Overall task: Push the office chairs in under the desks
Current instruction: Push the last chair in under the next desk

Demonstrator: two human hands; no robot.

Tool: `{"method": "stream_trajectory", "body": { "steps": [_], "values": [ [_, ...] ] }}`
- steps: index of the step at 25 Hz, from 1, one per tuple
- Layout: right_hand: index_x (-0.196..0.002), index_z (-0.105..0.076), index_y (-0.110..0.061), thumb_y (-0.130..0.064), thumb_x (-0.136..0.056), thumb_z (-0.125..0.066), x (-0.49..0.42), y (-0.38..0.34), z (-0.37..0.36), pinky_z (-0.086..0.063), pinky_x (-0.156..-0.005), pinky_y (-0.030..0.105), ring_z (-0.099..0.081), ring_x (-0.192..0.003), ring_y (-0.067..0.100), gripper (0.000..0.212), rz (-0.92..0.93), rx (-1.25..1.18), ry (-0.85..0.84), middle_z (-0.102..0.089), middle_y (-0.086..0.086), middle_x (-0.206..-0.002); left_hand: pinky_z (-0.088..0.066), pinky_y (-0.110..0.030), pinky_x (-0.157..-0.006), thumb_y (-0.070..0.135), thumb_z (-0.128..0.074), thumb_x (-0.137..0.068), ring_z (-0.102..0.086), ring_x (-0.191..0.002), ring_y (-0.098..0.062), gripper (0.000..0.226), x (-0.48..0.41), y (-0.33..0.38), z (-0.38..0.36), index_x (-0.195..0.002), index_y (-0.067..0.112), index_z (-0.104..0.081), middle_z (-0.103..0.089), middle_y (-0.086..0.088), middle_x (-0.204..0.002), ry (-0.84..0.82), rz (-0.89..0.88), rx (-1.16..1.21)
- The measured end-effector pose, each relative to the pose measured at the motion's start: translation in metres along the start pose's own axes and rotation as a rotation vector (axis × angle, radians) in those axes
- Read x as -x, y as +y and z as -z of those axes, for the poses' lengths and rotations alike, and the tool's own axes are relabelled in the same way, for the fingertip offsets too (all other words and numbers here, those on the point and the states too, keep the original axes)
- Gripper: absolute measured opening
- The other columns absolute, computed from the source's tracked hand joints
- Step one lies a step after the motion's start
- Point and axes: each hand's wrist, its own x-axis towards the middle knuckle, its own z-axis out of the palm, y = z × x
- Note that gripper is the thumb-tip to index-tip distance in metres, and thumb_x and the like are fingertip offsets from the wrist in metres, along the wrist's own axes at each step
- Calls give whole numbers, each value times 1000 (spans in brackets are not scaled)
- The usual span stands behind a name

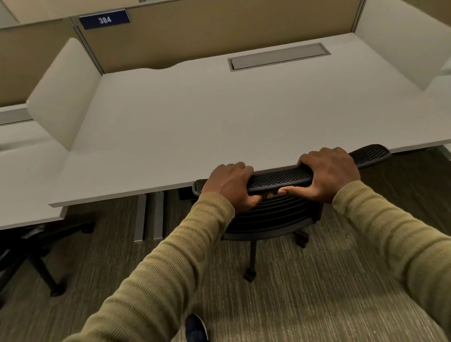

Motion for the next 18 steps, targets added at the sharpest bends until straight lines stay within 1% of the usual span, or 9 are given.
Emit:
{"method": "stream_trajectory", "body": {
  "steps": [5,10,14,16,17,18],
  "values": [
    [-94,-64,-26,-105,-58,-23,-18,18,-2,-42,-79,36,-58,-79,21,96,-50,-15,-4,-66,-4,-84,-40,-34,-76,58,-63,-84,-54,-83,-22,49,-32,-1,2,-110,17,-60,-61,-3,-99,7,-10,-16],
    [-94,-65,-23,-103,-61,-27,-9,24,-14,-44,-76,36,-59,-76,22,94,-63,-14,38,-66,-3,-81,-41,-34,-81,59,-63,-83,-55,-85,-22,52,-35,5,-10,-111,16,-59,-60,-3,-99,16,-27,-29],
    [-97,-66,-21,-102,-63,-23,-6,19,-11,-43,-78,38,-59,-77,24,98,-70,-19,53,-67,0,-85,-43,-36,-83,61,-61,-83,-57,-90,-22,55,-32,4,-7,-115,17,-59,-61,-3,-103,29,3,-50],
    [-102,-66,-21,-100,-67,-26,-2,11,-12,-43,-82,39,-60,-84,25,95,-93,-49,75,-68,1,-93,-43,-37,-85,61,-60,-83,-58,-94,-24,57,-23,1,-8,-119,17,-58,-61,-4,-107,41,18,-41],
    [-106,-65,-21,-97,-69,-31,3,11,-13,-41,-86,40,-60,-90,26,91,-119,-76,96,-68,2,-99,-43,-39,-87,61,-59,-82,-58,-96,-25,59,-20,4,-13,-121,17,-57,-62,-4,-109,65,20,-36],
    [-111,-63,-21,-95,-71,-36,8,4,-13,-40,-90,42,-59,-97,26,88,-140,-97,122,-67,2,-106,-43,-40,-88,61,-59,-81,-59,-98,-27,62,-12,3,-18,-124,16,-55,-62,-5,-112,123,20,-29]
  ]
}}
